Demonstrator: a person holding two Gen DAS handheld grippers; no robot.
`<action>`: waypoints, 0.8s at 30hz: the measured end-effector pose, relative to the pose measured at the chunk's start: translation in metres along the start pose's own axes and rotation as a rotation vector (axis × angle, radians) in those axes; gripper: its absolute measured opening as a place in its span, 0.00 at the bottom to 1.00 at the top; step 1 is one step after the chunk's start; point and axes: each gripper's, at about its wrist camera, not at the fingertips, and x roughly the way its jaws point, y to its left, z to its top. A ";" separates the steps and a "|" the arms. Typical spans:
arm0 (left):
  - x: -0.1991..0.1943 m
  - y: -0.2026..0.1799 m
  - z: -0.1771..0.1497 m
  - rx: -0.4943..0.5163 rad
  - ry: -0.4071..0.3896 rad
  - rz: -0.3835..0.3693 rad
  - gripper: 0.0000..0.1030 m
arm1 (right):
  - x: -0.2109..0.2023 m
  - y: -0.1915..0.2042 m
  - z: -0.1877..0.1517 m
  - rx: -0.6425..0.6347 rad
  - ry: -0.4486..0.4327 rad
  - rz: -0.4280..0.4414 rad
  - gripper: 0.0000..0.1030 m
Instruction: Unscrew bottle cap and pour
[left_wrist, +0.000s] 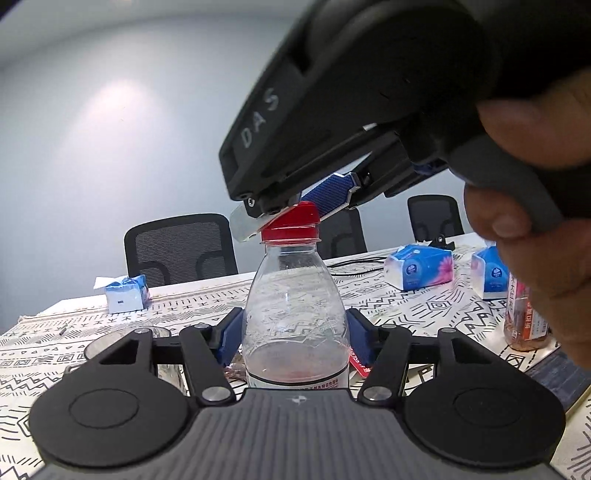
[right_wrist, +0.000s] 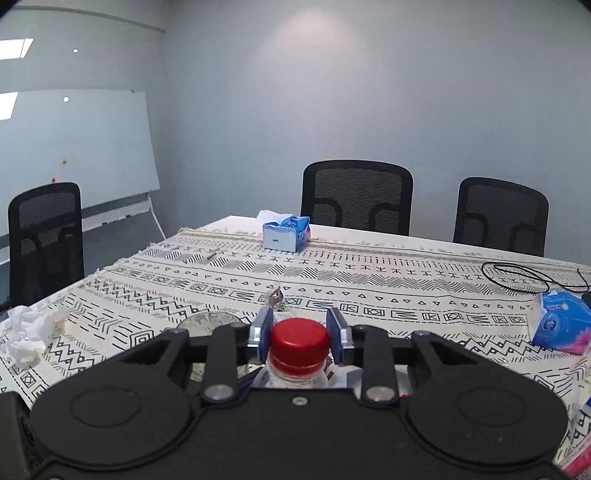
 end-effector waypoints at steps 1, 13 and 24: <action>0.001 0.003 0.000 -0.008 0.003 -0.014 0.54 | 0.001 -0.003 -0.001 0.000 -0.009 0.015 0.32; 0.005 0.036 -0.002 -0.082 0.028 -0.151 0.54 | 0.019 -0.060 -0.011 -0.103 -0.133 0.441 0.31; 0.003 0.019 -0.004 -0.052 0.013 -0.049 0.55 | 0.006 -0.016 0.003 -0.024 -0.067 0.146 0.40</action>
